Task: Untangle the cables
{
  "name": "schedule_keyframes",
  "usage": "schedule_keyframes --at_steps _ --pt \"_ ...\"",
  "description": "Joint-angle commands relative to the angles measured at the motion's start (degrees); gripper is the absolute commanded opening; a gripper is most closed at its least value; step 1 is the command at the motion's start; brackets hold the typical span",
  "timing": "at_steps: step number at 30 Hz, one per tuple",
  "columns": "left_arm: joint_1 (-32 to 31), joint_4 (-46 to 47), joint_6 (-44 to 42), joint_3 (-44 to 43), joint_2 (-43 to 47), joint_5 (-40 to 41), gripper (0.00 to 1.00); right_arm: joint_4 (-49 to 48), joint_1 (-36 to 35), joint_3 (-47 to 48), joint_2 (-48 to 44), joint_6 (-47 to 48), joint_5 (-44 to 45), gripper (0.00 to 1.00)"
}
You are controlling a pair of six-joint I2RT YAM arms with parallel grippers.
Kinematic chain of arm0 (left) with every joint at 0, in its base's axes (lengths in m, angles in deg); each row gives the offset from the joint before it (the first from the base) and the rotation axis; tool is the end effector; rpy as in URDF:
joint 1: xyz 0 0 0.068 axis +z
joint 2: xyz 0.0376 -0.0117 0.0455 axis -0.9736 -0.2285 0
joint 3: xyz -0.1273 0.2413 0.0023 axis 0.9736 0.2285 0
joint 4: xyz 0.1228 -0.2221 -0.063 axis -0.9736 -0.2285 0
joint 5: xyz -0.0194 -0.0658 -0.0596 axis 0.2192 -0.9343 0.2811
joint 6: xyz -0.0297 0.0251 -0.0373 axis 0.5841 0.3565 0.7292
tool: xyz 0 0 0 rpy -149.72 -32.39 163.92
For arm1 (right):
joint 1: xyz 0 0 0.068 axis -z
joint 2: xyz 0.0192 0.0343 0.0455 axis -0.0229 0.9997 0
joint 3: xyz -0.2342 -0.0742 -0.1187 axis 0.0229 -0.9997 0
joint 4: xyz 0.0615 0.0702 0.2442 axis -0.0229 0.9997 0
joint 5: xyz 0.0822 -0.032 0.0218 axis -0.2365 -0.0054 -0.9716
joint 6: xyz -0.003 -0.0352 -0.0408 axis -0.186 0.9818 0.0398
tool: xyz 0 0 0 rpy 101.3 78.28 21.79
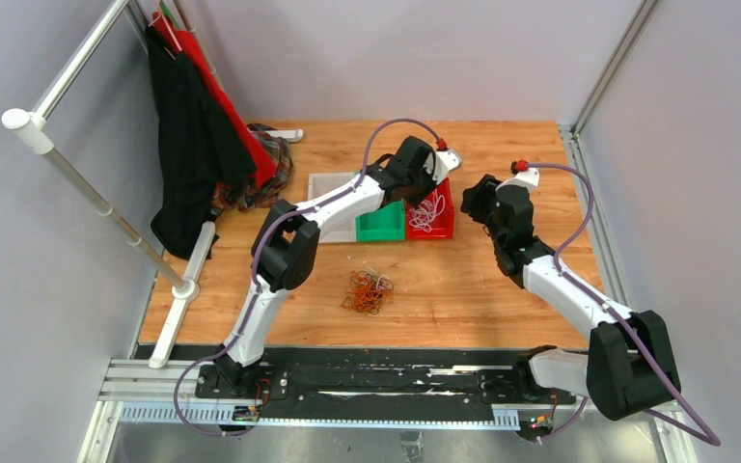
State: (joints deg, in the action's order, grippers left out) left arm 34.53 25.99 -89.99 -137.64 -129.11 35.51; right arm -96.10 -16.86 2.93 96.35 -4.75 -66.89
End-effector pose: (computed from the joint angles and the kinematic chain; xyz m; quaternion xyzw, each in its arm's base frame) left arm 0.3857 -0.3548 0.2218 0.4436 0.7860 -0.1424 0.4065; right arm 0.2636 0.0777 0.2626 0.1513 0.7550 0.1740 0.6139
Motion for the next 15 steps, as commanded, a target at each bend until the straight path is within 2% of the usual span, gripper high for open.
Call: schedule_keyframes --at_steps 1,5,6,10,13,15 --pt "-0.28 -1.25 -4.0 -3.94 1.22 3.3 0.22 -0.33 0.81 0.32 -0.19 1.48 -1.91 0.5" --pt "1.19 -2.84 -4.18 -4.74 4.83 2.13 0.49 -0.2 0.84 0.92 -0.7 2.63 -3.75 0.52" --pt "1.6 -4.67 -4.32 -5.64 5.67 1.32 0.57 -0.25 0.86 1.09 -0.94 2.91 -4.43 0.54" --pt "3.11 -15.08 -5.92 -8.8 9.22 -0.79 0.78 0.91 0.74 2.36 -1.07 3.72 -6.61 0.56" --pt "5.15 -21.65 -6.46 -6.46 14.19 -5.01 0.99 1.99 0.09 3.51 -0.77 4.46 -8.24 0.58" --pt "6.39 -26.12 -7.42 -2.97 17.83 -8.42 0.98 3.05 -0.93 4.07 -0.85 5.39 -8.86 0.59"
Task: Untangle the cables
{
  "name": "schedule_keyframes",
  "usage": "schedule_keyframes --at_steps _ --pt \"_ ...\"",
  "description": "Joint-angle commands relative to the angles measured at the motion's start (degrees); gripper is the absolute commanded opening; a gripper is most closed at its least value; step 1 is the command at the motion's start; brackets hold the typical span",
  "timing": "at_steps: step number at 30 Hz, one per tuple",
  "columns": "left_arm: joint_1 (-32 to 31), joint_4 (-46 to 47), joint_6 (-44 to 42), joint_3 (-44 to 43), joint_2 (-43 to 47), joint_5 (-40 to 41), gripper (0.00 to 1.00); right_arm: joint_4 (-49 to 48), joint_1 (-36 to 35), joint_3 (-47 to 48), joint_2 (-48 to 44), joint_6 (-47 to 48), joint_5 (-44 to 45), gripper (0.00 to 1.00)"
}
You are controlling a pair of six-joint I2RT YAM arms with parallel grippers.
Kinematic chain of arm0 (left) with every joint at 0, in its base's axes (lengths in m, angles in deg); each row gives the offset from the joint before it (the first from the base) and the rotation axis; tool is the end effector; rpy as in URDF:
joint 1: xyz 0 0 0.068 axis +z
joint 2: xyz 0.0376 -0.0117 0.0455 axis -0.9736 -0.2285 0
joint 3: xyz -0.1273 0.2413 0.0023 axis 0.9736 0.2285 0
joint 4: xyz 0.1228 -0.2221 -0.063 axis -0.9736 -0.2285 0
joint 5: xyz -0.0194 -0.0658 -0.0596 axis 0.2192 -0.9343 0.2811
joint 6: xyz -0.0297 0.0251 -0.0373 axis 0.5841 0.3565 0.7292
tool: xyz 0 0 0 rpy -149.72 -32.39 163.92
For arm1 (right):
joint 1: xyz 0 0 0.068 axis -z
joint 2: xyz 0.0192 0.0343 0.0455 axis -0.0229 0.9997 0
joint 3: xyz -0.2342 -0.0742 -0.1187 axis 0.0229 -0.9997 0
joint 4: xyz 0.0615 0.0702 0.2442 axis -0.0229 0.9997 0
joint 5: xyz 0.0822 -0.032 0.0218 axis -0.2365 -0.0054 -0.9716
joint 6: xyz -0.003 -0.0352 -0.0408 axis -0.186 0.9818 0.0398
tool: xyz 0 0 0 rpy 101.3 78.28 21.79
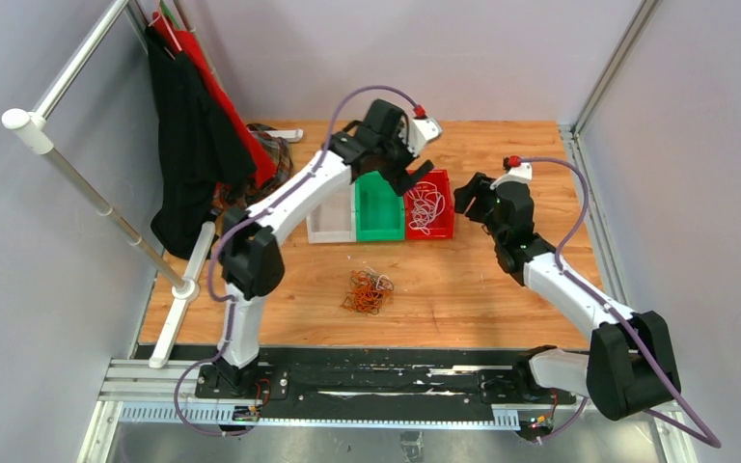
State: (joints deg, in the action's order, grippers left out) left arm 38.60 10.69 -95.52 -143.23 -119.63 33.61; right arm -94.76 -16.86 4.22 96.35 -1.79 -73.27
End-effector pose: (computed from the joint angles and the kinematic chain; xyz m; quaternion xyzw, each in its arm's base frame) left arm 0.3793 -0.3039 0.3126 0.4597 0.7769 -0.1223 0.4125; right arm 0.2646 0.0822 0.2678 0.0969 0.7654 0.1987 0.6044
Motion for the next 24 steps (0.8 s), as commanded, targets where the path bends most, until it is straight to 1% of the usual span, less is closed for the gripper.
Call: schedule_keyframes --at_steps 1,4,6,8,9,10,14,18,24 --pt "2.7 -12.8 -2.86 5.21 10.32 -8.35 0.98 2.1 -1.66 2.79 -0.83 3.02 -2.82 0.59" --pt "3.04 -17.99 -7.28 15.33 17.36 -15.11 0.98 2.98 -4.33 2.18 -1.68 5.09 -4.21 0.63" --pt "3.04 -18.08 -7.16 24.83 22.49 -19.92 0.98 2.7 -7.19 0.62 -2.96 6.36 -5.27 0.66" --pt "2.77 -17.68 -6.33 30.99 26.3 -24.33 0.99 2.36 -10.2 -1.3 -4.14 7.74 -5.46 0.66" --pt "2.47 -16.62 -4.83 33.55 27.43 -25.12 1.0 2.41 -11.93 -2.23 -4.65 8.29 -4.47 0.66" --pt "2.12 -15.12 -2.97 35.69 28.2 -25.17 0.98 2.47 -13.67 -3.27 -5.08 8.58 -3.21 0.66" --pt "0.03 -9.56 2.53 39.54 27.52 -25.29 0.89 2.49 -17.84 -7.03 -6.7 6.48 1.34 0.64" --pt "-1.68 -4.78 10.14 40.74 24.49 -23.81 0.75 1.73 -19.42 -9.53 -7.72 4.0 3.45 0.61" --pt "-1.8 2.07 17.15 45.21 23.63 -23.42 0.63 3.21 -20.41 -10.13 -9.37 3.64 5.39 0.58"
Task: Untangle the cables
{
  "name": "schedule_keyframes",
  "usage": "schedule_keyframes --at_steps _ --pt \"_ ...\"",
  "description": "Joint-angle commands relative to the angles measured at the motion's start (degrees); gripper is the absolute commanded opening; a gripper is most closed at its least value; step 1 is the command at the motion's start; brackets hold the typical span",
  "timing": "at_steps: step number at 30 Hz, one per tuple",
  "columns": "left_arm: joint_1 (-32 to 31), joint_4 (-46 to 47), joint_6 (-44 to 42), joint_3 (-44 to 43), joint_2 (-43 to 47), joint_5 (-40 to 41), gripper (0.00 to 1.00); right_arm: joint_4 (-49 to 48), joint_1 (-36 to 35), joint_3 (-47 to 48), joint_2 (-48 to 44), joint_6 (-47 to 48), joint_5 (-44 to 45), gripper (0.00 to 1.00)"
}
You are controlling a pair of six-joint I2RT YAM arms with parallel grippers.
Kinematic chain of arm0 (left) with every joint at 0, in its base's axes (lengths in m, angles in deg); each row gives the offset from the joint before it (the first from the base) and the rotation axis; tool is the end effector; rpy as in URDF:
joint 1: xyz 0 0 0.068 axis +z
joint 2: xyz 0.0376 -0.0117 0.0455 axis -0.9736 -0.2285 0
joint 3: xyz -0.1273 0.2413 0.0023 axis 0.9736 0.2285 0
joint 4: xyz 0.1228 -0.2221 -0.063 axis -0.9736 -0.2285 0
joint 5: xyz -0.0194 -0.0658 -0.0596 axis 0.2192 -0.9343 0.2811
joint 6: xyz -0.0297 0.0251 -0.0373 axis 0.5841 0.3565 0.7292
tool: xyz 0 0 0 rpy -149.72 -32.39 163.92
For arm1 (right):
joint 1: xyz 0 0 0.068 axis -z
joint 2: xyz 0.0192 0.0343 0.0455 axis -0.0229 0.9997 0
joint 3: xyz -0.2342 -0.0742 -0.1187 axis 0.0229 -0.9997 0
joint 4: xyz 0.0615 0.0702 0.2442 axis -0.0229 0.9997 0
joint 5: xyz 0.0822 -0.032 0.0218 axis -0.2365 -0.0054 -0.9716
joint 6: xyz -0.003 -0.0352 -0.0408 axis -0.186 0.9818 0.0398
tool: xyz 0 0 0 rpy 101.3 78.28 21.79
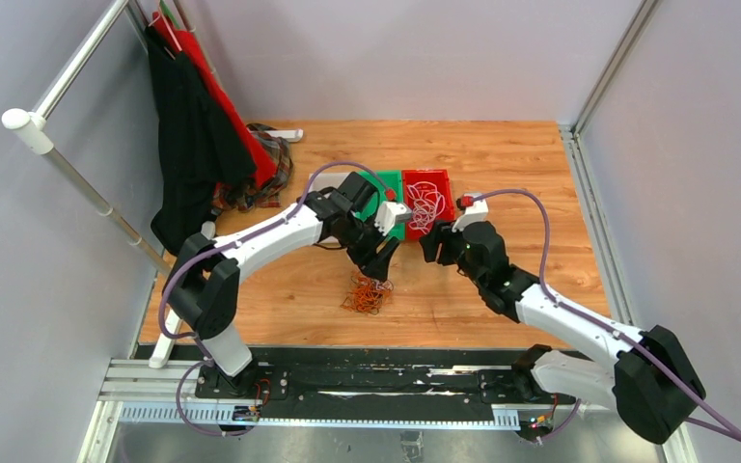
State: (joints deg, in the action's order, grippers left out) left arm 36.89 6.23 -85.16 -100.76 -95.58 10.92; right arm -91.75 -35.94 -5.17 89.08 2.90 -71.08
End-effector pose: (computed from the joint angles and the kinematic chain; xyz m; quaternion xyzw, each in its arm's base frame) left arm 0.2539 -0.2353 0.2425 0.4471 0.8275 -0.3004 0.1583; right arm 0.1955 0.1413 0.2359 -0.0571 0.7964 0.2404 0.5520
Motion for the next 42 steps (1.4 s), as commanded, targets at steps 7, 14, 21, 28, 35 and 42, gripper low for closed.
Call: schedule_keyframes --at_steps 7,14,21,28,35,42 --pt "-0.09 8.99 9.23 4.65 -1.53 0.14 0.49 1.43 -1.42 -0.8 -4.04 -0.82 3.97 0.56" --pt "-0.09 9.82 9.44 5.46 -2.65 -1.57 0.36 2.35 -1.42 -0.71 -5.14 -0.53 4.04 0.5" --pt "-0.09 8.88 8.38 6.94 -1.6 -3.72 0.48 2.87 -1.41 -0.36 -5.81 0.1 4.03 0.5" --pt "-0.09 7.71 6.29 5.7 -1.39 -0.4 0.19 2.34 -1.5 -0.57 -6.71 -0.08 3.34 0.46" --pt "-0.09 2.42 4.67 3.26 4.38 -0.29 0.01 -0.94 -2.0 -1.27 -6.82 0.21 -1.24 0.44" --pt "-0.09 -6.27 1.14 -2.93 12.62 -1.14 0.01 -9.63 -4.19 -0.9 -5.97 0.96 -17.11 0.63"
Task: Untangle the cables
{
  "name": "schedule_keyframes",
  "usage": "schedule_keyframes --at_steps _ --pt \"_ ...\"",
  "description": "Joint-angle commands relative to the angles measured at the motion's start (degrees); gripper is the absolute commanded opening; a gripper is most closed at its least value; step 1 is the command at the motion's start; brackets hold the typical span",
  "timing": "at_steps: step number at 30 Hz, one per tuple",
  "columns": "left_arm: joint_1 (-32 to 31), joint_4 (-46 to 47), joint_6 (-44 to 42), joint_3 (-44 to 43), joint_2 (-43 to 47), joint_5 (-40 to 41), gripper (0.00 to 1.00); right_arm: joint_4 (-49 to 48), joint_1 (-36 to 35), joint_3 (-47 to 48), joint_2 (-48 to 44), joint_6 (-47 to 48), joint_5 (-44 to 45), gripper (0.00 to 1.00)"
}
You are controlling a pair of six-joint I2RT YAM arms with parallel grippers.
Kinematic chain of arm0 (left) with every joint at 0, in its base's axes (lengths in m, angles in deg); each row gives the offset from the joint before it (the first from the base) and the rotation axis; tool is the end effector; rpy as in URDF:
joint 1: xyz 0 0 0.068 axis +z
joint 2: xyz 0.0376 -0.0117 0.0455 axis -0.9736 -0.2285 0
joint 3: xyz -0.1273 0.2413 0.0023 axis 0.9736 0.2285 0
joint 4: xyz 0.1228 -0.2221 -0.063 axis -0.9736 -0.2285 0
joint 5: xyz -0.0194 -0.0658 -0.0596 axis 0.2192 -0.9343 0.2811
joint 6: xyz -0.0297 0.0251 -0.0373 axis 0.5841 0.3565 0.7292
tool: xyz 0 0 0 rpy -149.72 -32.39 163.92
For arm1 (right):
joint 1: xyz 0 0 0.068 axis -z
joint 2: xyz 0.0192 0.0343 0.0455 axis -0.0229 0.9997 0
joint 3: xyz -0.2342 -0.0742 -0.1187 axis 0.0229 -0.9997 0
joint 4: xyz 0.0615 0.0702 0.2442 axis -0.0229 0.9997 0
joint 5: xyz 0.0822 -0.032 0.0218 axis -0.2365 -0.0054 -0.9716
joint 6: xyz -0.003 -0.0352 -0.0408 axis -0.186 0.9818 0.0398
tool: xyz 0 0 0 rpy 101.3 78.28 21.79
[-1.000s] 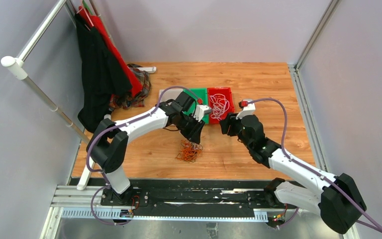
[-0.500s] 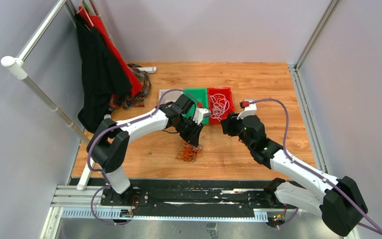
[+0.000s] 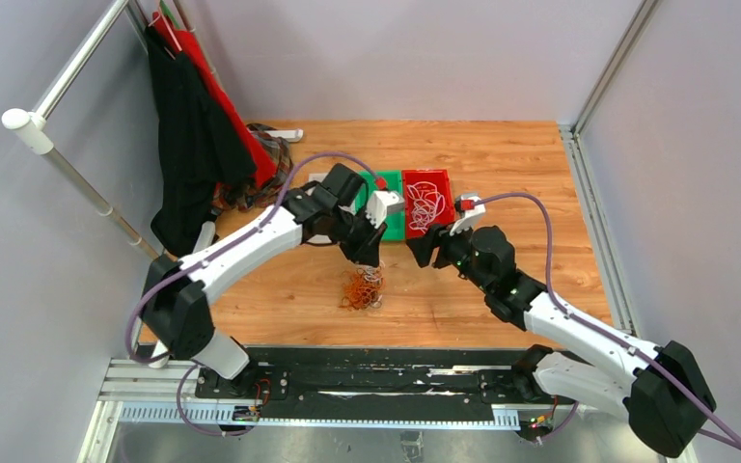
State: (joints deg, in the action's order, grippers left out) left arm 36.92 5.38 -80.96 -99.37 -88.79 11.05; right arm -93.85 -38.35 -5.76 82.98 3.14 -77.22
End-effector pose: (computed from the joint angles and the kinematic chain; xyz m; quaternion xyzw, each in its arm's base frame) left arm 0.2378 -0.2215 0.2717 0.4213 0.8309 -0.3135 0.1838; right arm 0.1762 0.1434 0.2589 -0.0998 0.7513 0.3158 0.5708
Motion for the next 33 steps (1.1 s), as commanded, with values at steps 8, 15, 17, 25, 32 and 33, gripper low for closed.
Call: schedule_keyframes --at_steps 8,15,17,25,32,33 --pt "-0.1 -13.02 -5.58 -10.79 11.1 -2.14 0.01 -19.83 -5.43 0.4 3.92 -1.32 -19.83 0.67" --pt "-0.1 -16.85 -6.83 -19.25 12.02 -1.11 0.01 -24.44 -10.75 5.16 11.16 -0.17 -24.43 0.66" --pt "-0.08 -17.34 -6.82 -21.51 12.02 -0.94 0.01 -24.96 -12.0 6.06 13.12 -0.29 -24.33 0.66" --pt "-0.03 -17.52 -5.69 -33.03 12.42 -0.1 0.01 -28.03 -13.68 8.59 20.7 -1.79 -21.92 0.58" --pt "-0.11 -17.47 -6.35 -45.4 11.18 2.14 0.01 -30.18 -14.13 9.12 25.27 -3.12 -20.97 0.53" --pt "-0.1 -17.42 -6.61 -47.43 10.8 2.91 0.0 -30.41 -14.13 8.95 25.68 -3.12 -20.89 0.53"
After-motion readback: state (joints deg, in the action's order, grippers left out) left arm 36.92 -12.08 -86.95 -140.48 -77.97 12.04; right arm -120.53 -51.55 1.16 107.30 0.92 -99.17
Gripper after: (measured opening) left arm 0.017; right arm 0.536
